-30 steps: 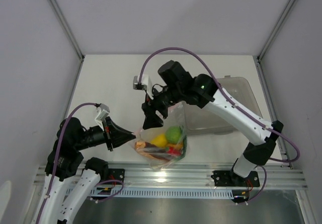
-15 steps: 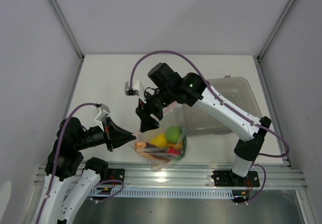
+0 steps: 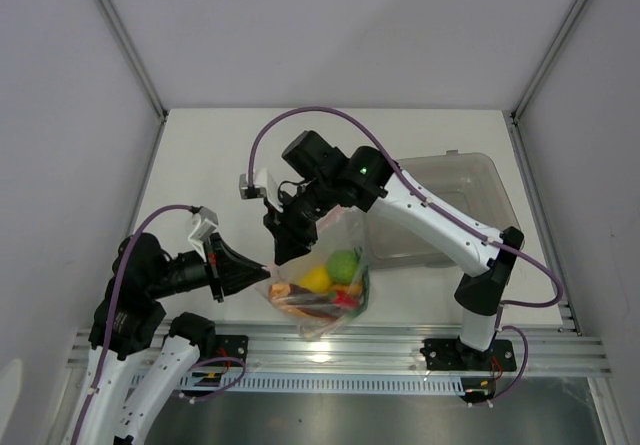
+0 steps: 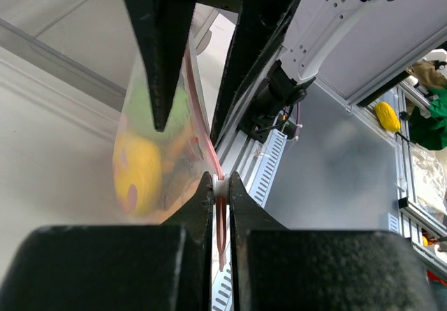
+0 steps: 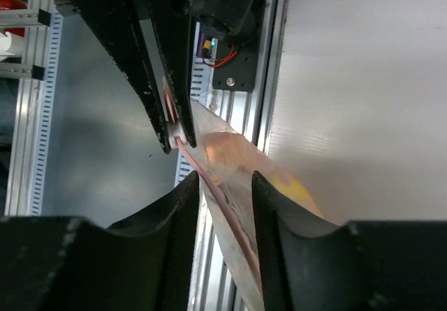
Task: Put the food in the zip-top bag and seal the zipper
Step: Place the zipper food storage bag at the center of the board.
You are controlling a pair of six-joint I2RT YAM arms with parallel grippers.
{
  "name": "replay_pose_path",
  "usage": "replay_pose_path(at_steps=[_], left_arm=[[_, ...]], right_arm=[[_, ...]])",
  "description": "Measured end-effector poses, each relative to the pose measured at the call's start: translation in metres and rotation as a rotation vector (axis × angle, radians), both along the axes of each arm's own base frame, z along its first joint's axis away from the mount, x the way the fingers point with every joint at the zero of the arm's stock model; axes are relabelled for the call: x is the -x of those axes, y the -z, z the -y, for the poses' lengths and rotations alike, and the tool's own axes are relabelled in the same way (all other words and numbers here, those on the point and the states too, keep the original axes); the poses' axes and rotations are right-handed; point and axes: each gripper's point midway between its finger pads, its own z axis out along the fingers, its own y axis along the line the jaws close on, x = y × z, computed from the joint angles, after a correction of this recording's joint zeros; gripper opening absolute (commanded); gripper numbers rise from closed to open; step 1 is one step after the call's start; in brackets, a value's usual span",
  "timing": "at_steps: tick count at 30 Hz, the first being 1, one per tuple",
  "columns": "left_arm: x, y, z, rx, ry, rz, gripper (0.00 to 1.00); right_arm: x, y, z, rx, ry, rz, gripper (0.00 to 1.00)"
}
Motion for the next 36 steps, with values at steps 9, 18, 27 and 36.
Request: replay_pose_path(at_steps=[9, 18, 27, 36], left_arm=[[0.000, 0.000, 0.000, 0.000, -0.003, 0.001, 0.01], [-0.002, -0.001, -0.005, -0.020, -0.048, -0.009, 0.00], [-0.003, -0.002, -0.016, -0.034, -0.138, 0.013, 0.01], [-0.003, 0.002, -0.027, -0.055, -0.219, 0.009, 0.01]], right_arm=[[0.008, 0.000, 0.004, 0.007, -0.028, -0.029, 0.00], [0.007, -0.001, 0.003, 0.003, -0.029, -0.029, 0.00], [0.004, -0.004, -0.002, -0.022, -0.021, -0.018, 0.00], [0.002, -0.002, -0.005, -0.025, -0.010, -0.020, 0.00]])
